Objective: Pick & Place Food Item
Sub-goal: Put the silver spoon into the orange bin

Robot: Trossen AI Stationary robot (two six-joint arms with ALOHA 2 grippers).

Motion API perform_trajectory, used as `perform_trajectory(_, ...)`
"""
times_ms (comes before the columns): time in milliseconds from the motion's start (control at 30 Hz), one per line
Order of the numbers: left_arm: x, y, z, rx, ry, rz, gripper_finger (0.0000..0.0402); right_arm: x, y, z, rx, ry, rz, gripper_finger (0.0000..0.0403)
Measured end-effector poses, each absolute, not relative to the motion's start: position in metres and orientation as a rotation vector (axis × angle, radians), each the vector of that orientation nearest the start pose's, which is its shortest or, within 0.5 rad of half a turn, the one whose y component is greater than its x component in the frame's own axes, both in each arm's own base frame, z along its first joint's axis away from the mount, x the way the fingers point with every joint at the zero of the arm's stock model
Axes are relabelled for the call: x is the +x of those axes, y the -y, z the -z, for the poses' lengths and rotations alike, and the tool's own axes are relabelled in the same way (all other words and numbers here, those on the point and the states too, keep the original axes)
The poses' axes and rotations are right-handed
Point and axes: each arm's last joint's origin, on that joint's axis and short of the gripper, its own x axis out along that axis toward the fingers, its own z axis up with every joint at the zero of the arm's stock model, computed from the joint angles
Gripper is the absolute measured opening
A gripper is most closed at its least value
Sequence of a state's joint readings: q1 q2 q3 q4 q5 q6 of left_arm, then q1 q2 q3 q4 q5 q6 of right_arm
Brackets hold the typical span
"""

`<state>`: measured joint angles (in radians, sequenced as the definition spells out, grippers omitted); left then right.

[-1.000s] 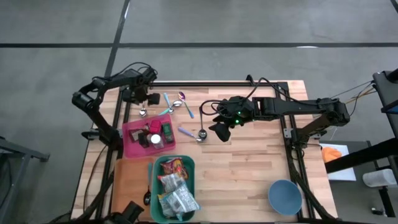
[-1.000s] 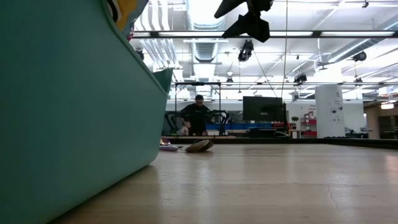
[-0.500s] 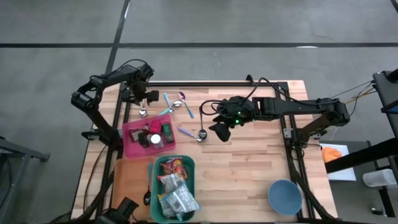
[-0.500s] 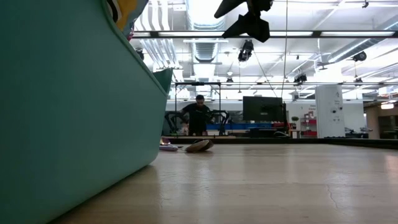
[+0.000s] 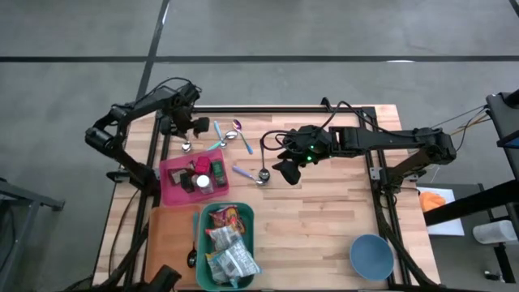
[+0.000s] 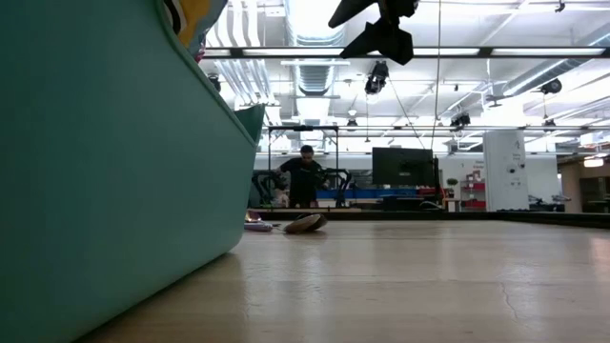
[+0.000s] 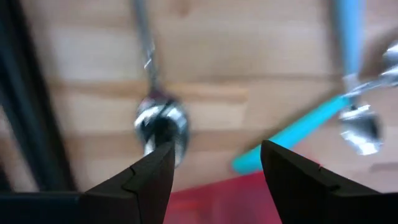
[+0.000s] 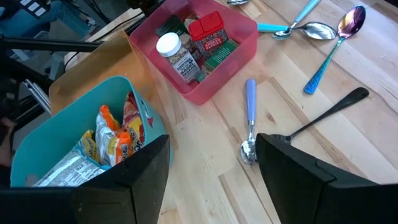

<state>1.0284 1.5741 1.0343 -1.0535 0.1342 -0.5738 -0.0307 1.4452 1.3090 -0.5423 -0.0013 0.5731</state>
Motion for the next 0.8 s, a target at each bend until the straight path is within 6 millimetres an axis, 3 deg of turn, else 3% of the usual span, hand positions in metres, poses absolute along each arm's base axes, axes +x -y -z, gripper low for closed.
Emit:
perform_trajectory(200,0.154,-0.205,-0.221,-1.171,-0.961,-1.042,0.0237,0.313,0.01,-0.331,0.562,-0.652,0.221,0.0233)
perform_trajectory(333,0.148,-0.192,-0.235,-1.114,-0.749,-1.026,0.0237,0.313,0.008,-0.331,0.577,-0.664,0.181,0.0233)
perform_trajectory(467,0.138,-0.177,-0.234,-1.121,-0.595,-0.94,0.0237,0.313,0.007,-0.331,0.597,-0.679,0.124,0.0233)
perform_trajectory(633,0.125,-0.16,-0.225,-1.142,-0.572,-1.115,0.0237,0.313,0.007,-0.331,0.601,-0.68,0.122,0.0233)
perform_trajectory(800,0.118,-0.148,-0.227,-1.136,-0.667,-1.291,0.0237,0.313,0.007,-0.331,0.601,-0.679,0.124,0.0233)
